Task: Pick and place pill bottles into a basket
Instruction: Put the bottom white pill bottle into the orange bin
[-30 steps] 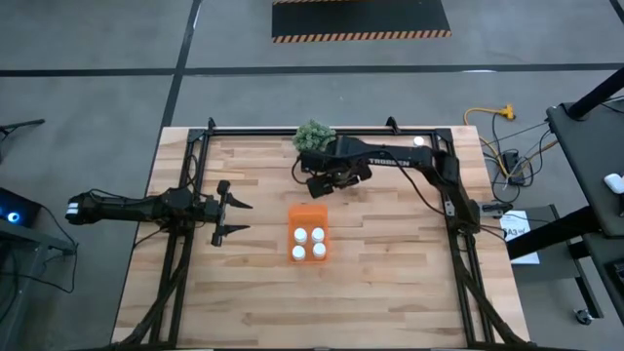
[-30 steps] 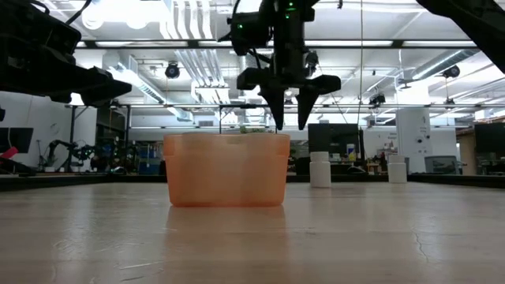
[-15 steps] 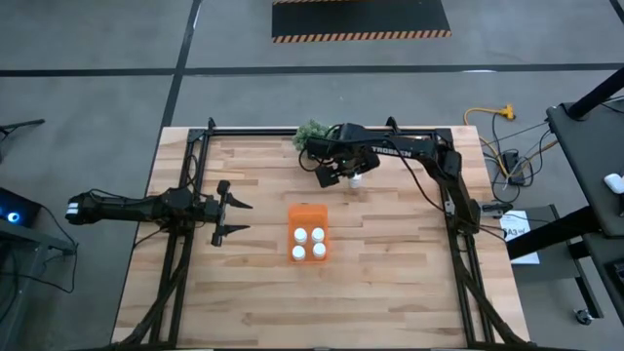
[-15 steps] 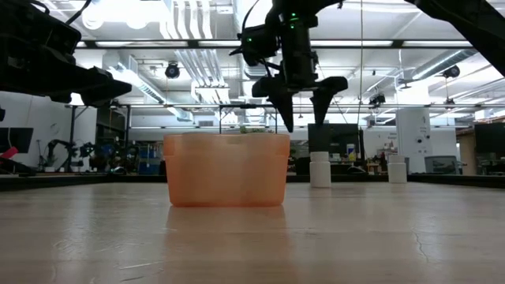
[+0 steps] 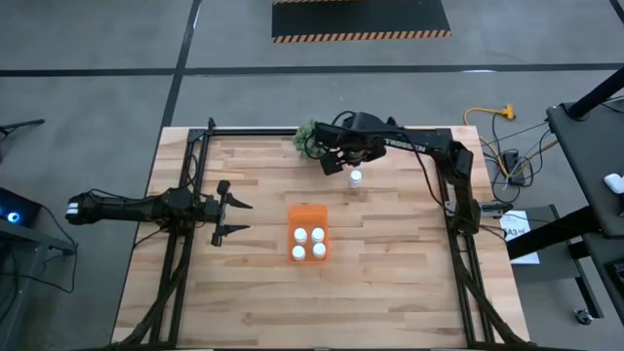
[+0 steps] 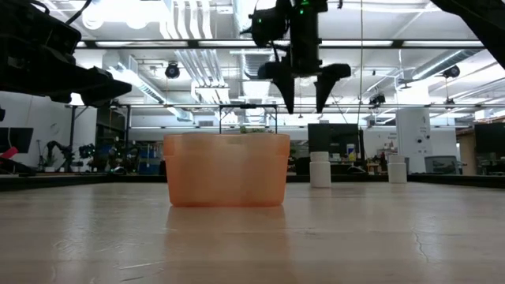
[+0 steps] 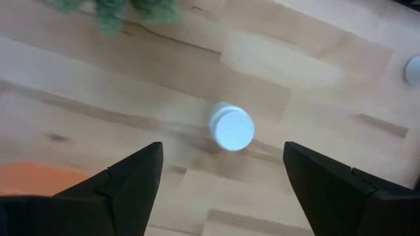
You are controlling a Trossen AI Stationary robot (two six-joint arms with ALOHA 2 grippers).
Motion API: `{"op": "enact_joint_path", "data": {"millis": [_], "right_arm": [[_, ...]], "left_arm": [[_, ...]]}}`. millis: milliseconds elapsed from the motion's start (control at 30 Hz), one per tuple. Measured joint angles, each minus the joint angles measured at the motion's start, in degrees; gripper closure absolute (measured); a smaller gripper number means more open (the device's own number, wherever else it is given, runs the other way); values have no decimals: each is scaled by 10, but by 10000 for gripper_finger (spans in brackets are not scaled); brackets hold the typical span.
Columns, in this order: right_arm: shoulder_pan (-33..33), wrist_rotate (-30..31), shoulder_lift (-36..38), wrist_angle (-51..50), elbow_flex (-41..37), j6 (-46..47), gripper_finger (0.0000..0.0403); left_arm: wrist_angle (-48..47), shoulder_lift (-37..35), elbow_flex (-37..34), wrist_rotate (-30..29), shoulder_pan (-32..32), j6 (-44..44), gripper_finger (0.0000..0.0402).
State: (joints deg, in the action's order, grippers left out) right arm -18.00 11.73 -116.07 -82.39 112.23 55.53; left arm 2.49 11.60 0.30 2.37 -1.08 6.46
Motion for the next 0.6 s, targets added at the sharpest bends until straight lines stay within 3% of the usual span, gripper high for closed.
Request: {"op": "enact_joint_path", "data": {"millis": [133, 233, 367, 600], "right_arm": [[15, 3, 9, 2, 3, -9, 101], [25, 8, 9, 3, 3, 46, 99], [15, -69, 9, 3, -4, 74, 95], [-17, -108, 33, 19, -35, 84, 93]], "left_arm": [[0, 0, 0, 0, 0, 0, 157], [0, 0, 0, 0, 0, 0, 157], [0, 0, 0, 0, 0, 0, 157], [0, 0, 0, 0, 0, 0, 157]]}}
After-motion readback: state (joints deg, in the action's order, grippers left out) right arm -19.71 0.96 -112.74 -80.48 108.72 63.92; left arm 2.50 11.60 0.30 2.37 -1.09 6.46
